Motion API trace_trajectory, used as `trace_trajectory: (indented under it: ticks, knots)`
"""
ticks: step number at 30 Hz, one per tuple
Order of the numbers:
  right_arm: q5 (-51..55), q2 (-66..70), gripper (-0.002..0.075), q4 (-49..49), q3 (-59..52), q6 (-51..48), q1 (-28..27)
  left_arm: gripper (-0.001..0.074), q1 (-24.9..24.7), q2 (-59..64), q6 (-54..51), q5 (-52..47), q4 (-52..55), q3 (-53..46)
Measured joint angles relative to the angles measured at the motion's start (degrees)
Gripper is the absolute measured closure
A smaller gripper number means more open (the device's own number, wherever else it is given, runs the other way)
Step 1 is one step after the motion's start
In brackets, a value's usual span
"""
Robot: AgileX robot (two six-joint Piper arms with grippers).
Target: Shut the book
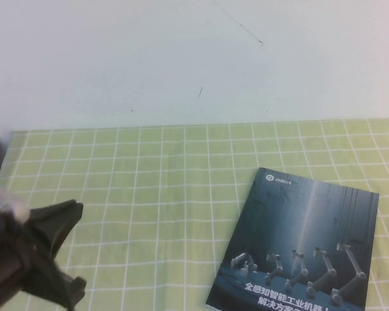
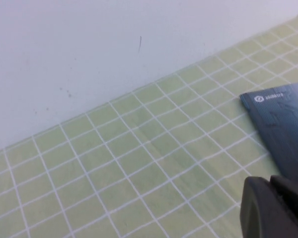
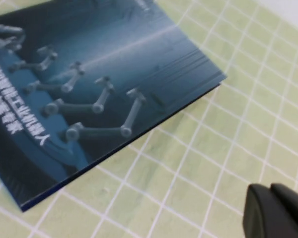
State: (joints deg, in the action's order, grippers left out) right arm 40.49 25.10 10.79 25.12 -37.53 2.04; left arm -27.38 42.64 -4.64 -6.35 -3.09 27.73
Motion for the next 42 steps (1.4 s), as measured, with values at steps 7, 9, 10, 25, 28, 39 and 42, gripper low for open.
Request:
trace_trajectory:
  ticks: [7, 9, 10, 25, 28, 39, 42]
  knots:
    - [-0.2, -12.5, 0.0729, -0.9, -3.2, 6.7, 0.0, 0.0739, 0.0, -6.5, 0.0, 17.4, -0.6, -12.2]
    - [0.8, -14.3, 0.0729, -0.9, -3.4, 7.3, 0.0, 0.0739, 0.0, -6.9, -0.1, 19.9, -0.4, -13.9]
    - [0.9, -14.8, 0.0729, -0.9, -3.4, 7.4, 0.0, 0.0739, 0.0, -6.9, -0.1, 20.5, -0.4, -14.5]
    - [1.0, -15.4, 0.0729, -0.1, -3.4, 7.6, 0.0, 0.0739, 0.0, -7.0, -0.1, 20.3, 0.3, -18.9]
    - [1.1, -15.4, 0.0729, 0.0, -3.4, 7.6, 0.0, 0.0739, 0.0, -7.0, -0.1, 18.9, 0.3, -19.1]
    - [1.1, -15.4, 0.0729, 0.1, -3.4, 7.6, 0.0, 0.0739, 1.0, -10.6, 0.5, 5.6, -4.8, -19.1]
    - [1.1, -15.4, 0.0729, 0.2, -3.4, 7.6, 0.0, 0.0739, 3.7, -16.4, 1.3, -4.6, -7.1, -19.6]
